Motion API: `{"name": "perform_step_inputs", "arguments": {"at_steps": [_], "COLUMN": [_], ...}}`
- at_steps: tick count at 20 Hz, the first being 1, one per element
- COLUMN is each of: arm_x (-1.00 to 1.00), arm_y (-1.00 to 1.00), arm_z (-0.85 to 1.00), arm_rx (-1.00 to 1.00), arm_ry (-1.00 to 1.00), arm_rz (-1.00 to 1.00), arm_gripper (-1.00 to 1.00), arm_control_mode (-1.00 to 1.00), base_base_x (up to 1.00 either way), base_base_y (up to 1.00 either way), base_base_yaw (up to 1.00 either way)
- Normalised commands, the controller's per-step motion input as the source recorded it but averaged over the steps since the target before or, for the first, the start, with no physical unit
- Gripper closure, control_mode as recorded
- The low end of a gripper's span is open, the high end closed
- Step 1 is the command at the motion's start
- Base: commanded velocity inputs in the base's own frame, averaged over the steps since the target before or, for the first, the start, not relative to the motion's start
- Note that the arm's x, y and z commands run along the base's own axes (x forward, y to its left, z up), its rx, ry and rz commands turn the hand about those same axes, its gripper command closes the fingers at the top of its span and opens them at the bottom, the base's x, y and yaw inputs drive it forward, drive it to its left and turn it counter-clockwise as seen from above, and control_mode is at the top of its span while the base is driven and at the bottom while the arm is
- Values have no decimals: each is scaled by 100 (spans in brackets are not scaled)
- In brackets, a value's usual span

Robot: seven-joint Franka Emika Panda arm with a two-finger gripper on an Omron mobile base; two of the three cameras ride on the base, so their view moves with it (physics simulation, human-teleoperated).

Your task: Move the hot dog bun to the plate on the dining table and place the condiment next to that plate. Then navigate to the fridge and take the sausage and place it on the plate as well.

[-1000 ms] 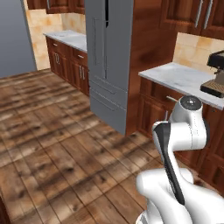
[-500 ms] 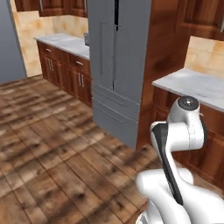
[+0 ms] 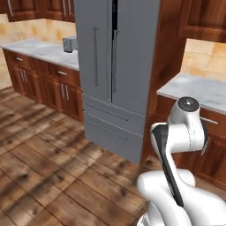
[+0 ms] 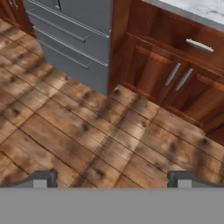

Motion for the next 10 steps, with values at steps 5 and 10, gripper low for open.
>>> {"name": "perform_step_inputs", "arguments": {"at_steps": [5,10], "arm_x": [0,0], "arm_y": [0,0], "arm_z": [0,0], "arm_rx": [0,0], "arm_ry": [0,0], "arm_rz": [0,0], "arm_gripper": [-100,-100], "arm_control_mode": [100,100], "base_base_x": [8,7], "base_base_y": [82,90], "base_base_yaw": [-31,-26]}}
